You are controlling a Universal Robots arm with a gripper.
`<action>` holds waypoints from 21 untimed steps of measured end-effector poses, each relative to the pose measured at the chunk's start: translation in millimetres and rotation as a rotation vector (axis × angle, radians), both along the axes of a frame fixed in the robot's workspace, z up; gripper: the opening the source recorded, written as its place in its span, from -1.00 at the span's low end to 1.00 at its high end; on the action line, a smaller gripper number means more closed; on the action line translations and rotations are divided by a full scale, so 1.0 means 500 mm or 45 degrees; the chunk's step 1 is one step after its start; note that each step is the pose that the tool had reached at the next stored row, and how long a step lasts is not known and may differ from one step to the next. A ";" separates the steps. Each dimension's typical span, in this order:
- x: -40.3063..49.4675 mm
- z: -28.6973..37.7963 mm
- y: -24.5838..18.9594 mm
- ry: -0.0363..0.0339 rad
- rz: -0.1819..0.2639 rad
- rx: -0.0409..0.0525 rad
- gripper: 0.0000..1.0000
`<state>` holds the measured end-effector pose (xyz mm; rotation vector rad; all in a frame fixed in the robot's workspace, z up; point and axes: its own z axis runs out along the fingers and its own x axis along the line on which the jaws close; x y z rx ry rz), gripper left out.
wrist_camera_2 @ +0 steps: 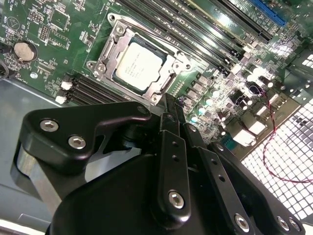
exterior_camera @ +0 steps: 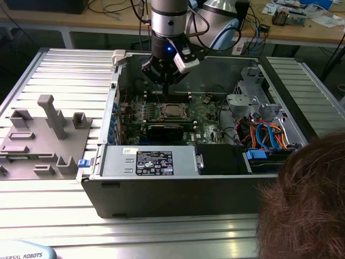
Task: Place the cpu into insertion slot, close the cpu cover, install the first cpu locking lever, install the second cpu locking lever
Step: 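Install the first cpu locking lever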
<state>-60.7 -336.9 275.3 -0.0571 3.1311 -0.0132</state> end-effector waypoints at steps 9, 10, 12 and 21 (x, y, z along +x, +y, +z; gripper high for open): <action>-0.003 0.000 0.0002 0.0000 0.000 0.000 -0.79; -0.004 0.000 0.0005 0.0000 0.000 0.000 -0.79; -0.005 0.000 0.0011 0.0000 0.000 0.000 -0.79; -0.018 0.000 0.0022 -0.0001 0.000 0.001 -0.79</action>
